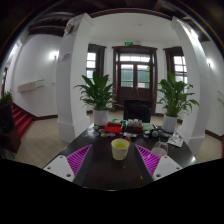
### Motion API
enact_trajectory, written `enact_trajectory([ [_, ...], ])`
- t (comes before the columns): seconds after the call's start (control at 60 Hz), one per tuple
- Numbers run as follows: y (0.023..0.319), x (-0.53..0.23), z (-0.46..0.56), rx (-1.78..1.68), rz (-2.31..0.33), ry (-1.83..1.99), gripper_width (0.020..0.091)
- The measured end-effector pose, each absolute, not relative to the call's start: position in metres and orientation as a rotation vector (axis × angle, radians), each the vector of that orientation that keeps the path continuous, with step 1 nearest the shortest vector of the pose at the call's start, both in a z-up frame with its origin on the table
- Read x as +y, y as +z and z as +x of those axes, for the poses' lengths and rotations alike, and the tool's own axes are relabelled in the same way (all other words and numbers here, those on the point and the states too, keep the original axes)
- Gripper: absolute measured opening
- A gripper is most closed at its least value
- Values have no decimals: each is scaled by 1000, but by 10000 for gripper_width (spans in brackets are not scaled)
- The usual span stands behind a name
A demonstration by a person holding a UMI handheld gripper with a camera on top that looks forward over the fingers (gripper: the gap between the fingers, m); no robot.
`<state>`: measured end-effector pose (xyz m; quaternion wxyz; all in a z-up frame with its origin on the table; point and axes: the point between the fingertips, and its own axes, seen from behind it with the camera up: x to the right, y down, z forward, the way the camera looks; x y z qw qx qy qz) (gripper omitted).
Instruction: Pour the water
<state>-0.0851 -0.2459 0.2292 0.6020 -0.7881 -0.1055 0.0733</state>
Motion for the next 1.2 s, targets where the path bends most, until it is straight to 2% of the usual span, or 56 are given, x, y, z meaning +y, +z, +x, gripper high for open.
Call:
enact_trajectory([
  [0.117, 218, -248, -78, -251, -1827, 163, 847],
  [0.383, 143, -257, -26, -174, -1916, 125, 850],
  [0.483, 124, -251, 6, -126, -1921, 78, 847],
  [0.6, 115, -235, 34, -71, -1896, 52, 859],
  [0.8, 130, -189, 58, -13, -1808, 72, 858],
  [0.917, 125, -169, 69, 0, -1821, 62, 856],
  [1.15, 124, -134, 68, 6, -1793, 88, 722],
  [1.2, 124, -134, 63, -4, -1782, 92, 620],
])
